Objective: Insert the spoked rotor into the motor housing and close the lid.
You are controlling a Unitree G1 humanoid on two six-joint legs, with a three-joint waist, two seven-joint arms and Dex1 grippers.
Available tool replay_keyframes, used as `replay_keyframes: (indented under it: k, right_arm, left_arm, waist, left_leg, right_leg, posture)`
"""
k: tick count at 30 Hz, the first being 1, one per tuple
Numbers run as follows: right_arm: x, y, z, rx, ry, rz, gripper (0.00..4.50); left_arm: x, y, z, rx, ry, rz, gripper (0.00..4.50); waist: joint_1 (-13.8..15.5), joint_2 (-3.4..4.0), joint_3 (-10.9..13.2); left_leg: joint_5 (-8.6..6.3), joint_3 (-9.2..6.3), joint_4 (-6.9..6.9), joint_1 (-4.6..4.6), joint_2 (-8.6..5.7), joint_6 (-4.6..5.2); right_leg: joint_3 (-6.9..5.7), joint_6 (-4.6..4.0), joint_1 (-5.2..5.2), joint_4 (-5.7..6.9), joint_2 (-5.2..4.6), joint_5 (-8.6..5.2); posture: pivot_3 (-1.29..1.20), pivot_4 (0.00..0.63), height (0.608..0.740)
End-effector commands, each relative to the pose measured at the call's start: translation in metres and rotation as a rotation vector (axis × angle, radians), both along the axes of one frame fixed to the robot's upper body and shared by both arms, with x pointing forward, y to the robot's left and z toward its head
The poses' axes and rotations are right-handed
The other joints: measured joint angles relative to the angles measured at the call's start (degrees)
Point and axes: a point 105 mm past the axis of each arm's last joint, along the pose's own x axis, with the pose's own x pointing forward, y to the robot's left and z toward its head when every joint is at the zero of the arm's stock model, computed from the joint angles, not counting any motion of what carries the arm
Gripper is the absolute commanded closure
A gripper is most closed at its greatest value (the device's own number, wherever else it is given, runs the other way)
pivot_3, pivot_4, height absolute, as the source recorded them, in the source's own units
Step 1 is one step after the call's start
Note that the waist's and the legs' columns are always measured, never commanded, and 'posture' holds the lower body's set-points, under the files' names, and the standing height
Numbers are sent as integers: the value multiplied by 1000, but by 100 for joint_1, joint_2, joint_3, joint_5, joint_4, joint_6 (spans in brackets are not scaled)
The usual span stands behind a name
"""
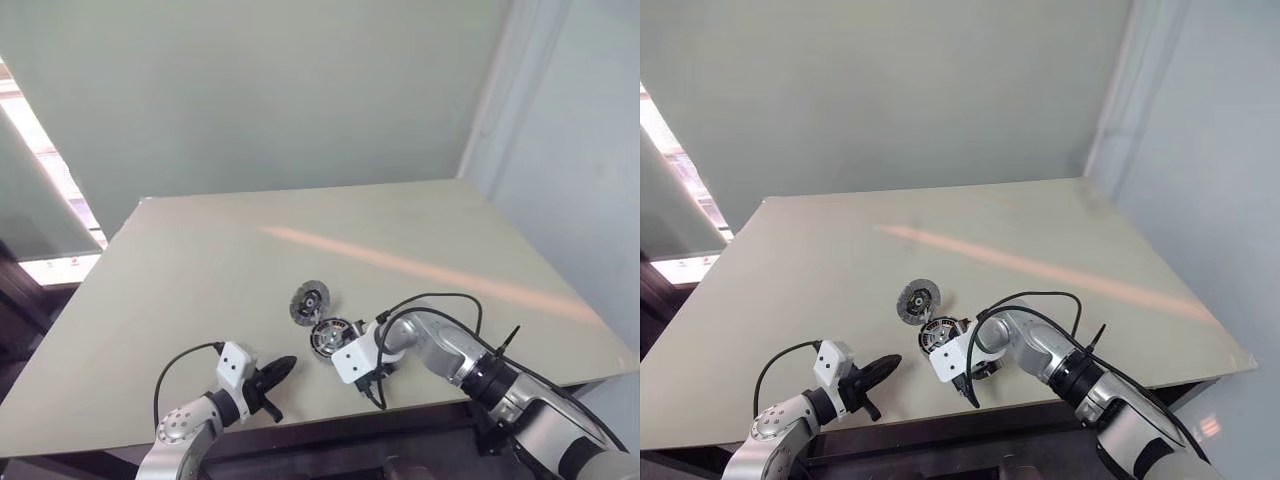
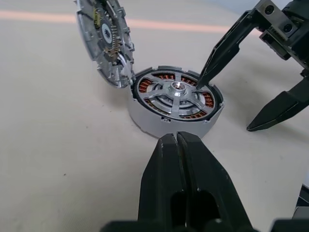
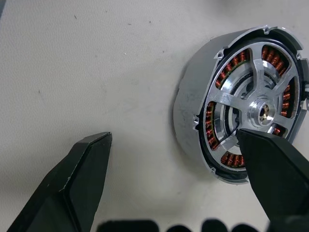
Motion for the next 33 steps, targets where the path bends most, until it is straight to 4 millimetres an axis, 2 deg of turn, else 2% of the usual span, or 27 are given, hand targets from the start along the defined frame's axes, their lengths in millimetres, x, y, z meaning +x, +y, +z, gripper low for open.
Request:
replay_keyframes:
  k: [1,3,14,25,33]
  right_arm:
    - [6,3,5,13,-34,2,177]
    - [7,3,4,13,-36,0,550]
    - [12,2,4,14,-43,-5,4325]
    - [10,14,12,99,-20,-18,4406]
    - [-13,32,25,241,112,-126,4406]
  left_arm:
    - [3,-6,13,-2,-58,-22,4496]
    - [3,-6,14,-3,-58,-23,4500]
    - [4,-9,13,-6,-55,-30,4500]
    - [3,-10,12,-7,-52,-34,4500]
    - [6,-4,13,5,-61,-21,4500]
  waist:
    - [0,-1,0]
    - [-2,-1,-1]
    - [1,-11,-5]
    - [-6,-10,-5]
    - [-5,-10,-5]
  left_leg:
    - [0,0,0,1,0,0]
    - [0,-1,0,3,1,0]
    - [0,-1,-4,3,0,-1]
    - [0,0,-4,4,1,-1]
    - [0,-2,-8,0,5,-1]
  right_leg:
    - [-1,0,1,0,0,0]
    - [-1,0,1,1,1,0]
    - [-2,0,1,-1,0,0]
    - [-1,0,-2,2,0,0]
    - [-4,0,-7,2,3,0]
  posture:
    - [0,0,740]
    - [0,0,740]
    - [0,0,740]
    - [0,0,740]
    - [0,0,740]
